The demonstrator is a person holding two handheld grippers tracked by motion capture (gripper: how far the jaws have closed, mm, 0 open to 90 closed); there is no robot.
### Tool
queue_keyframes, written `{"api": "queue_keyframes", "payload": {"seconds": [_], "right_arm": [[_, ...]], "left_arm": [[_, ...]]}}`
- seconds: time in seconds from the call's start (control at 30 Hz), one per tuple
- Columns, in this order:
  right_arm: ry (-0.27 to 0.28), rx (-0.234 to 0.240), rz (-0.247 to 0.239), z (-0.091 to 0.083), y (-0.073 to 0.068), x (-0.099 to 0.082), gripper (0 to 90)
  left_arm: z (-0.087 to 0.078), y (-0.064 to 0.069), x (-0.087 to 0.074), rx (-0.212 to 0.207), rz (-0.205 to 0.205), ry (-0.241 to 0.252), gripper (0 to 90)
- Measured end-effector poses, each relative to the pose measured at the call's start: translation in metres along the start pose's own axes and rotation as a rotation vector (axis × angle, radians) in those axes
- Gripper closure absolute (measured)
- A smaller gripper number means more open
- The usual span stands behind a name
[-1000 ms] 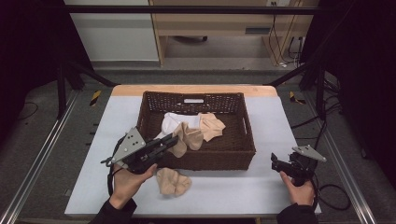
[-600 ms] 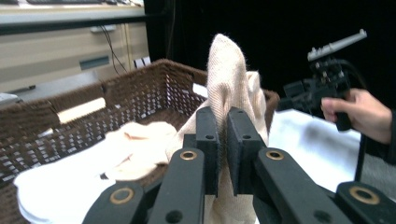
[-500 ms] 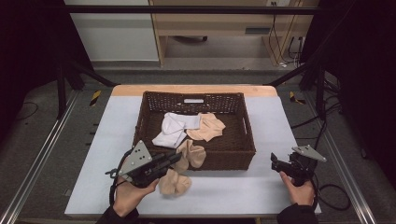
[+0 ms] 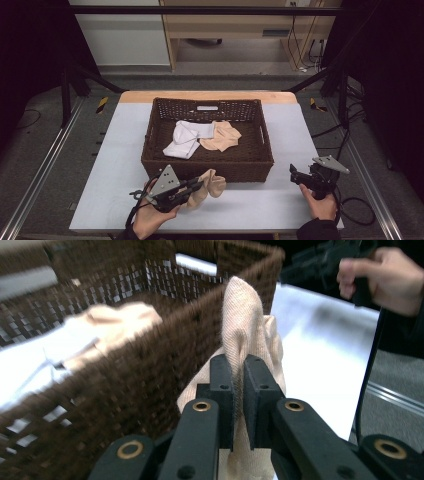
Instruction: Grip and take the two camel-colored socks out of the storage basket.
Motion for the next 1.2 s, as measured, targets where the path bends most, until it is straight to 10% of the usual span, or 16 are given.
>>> {"api": "queue_keyframes", "payload": {"seconds": [0.43,0.8,1.2], "right_arm": [[-0.002,-0.001,-0.012,0.001,0.0,-0.001,4.6],[-0.001,-0.002,-0.003,0.0,0.0,0.0,4.6],[0.006,-0.005,0.002,0.0,0.002,0.001,4.5]], "left_arm": [[0.032,-0.01,-0.048,0.002,-0.024,-0.16,81.0],[0.024,-0.022,-0.04,0.052,-0.035,-0.091,54.1],[-0.008,-0.04,-0.044,0.14,-0.061,-0.058,45.1]]}}
Point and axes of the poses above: each handheld gripper's, and its own axes: z roughly forward along the jaws, x roughly out of its top, y roughly to its right, the point moved 10 cm from there along z, roughly forward along the jaws, and after that the axes turned 7 degrees about -x, right-handed, at the moved point
